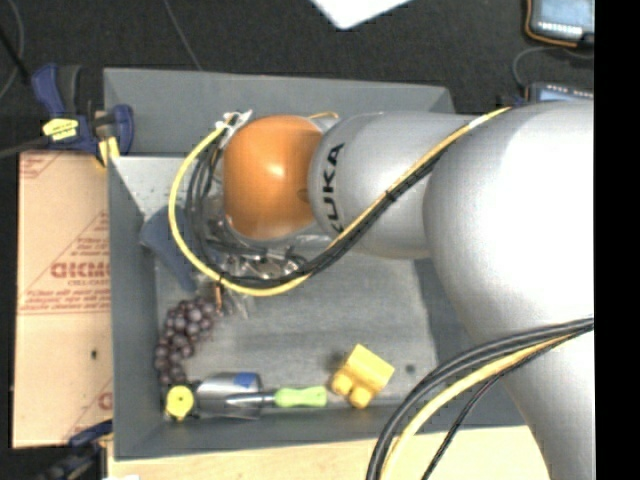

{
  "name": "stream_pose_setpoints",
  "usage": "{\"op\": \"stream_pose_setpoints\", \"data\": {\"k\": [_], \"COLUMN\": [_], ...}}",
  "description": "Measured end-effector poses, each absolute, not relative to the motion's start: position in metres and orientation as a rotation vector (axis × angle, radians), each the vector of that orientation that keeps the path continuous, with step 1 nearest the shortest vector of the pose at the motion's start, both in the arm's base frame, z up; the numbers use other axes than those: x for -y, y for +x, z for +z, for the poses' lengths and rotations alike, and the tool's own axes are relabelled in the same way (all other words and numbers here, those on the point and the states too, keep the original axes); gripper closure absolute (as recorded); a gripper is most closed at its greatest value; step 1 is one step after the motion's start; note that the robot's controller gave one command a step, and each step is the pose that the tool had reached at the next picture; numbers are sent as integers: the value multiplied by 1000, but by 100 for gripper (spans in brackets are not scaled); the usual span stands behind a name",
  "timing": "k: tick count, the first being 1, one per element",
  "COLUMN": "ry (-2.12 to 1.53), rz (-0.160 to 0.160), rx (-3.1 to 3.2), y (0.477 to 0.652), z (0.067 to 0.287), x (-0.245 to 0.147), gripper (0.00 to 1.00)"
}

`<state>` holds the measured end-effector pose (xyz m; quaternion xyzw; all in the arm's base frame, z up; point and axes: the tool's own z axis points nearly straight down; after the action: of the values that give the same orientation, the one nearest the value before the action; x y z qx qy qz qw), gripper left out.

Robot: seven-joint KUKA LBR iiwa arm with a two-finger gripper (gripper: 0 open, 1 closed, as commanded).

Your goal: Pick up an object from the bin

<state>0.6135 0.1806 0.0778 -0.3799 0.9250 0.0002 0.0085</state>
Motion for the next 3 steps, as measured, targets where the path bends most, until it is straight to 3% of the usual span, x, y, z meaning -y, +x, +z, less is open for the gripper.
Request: {"op": "stream_pose_setpoints", "data": {"k": [1, 3], "ry": [-1186, -1185], "rz": [2, -1], "rx": [-2891, -2896], "y": [613, 611], "z": [81, 111], "x": [-180, -179], "gripper": [100, 100]}}
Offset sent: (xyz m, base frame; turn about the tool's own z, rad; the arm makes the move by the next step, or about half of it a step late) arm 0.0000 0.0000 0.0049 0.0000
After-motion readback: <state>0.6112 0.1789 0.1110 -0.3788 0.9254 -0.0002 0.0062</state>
